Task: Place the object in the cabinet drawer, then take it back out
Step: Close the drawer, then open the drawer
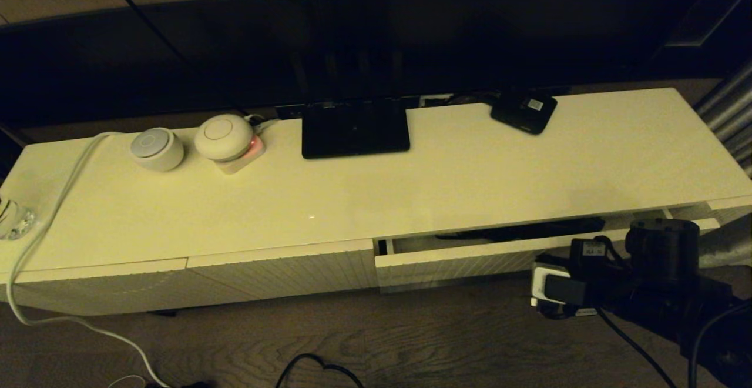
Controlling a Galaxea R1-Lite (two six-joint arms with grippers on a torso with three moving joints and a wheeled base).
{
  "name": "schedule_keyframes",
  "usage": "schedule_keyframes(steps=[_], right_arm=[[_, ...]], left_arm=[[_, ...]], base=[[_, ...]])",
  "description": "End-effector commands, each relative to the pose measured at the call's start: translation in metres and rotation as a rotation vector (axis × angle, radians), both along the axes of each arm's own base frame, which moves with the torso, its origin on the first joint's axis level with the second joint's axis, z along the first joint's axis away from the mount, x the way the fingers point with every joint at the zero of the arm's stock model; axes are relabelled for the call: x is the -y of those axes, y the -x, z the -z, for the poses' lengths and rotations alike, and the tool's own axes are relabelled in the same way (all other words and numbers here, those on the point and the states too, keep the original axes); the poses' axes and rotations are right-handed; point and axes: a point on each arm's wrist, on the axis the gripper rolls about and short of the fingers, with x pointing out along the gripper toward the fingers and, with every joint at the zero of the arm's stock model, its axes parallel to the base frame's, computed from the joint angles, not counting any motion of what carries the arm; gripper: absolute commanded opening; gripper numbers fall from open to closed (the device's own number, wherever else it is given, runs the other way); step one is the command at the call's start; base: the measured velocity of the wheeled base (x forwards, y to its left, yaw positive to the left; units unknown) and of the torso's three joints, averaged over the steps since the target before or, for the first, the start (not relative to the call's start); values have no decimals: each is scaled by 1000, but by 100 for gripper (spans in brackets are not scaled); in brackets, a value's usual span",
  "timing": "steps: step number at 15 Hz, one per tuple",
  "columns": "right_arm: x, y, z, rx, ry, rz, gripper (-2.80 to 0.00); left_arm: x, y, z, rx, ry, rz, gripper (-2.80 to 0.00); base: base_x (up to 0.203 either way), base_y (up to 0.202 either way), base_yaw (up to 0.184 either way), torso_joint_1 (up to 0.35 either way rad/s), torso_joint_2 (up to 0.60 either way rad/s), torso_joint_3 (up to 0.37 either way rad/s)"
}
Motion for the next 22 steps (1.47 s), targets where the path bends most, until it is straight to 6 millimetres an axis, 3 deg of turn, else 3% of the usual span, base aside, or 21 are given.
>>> schedule_keyframes(steps=[1,8,11,13,19,22], right_arm=[[0,-14,-1,25,2,8,-280],[-3,-31,-6,61,-5,12,-280],[-2,-26,-8,68,10,60,-280],[0,-6,-15,70,14,60,-280],[16,81,-29,-27,31,52,-280],[25,119,-16,-197,59,55,-280]], left_arm=[[0,0,1,-3,0,-1,-280],[0,0,1,-3,0,-1,-280],[0,0,1,-3,0,-1,-280],[0,0,1,-3,0,-1,-280],[0,0,1,-3,0,-1,-280],[0,0,1,-3,0,-1,-280]], base=[[0,0,0,0,0,0],[0,0,0,0,0,0],[0,0,0,0,0,0],[0,0,0,0,0,0],[0,0,0,0,0,0],[0,0,0,0,0,0]])
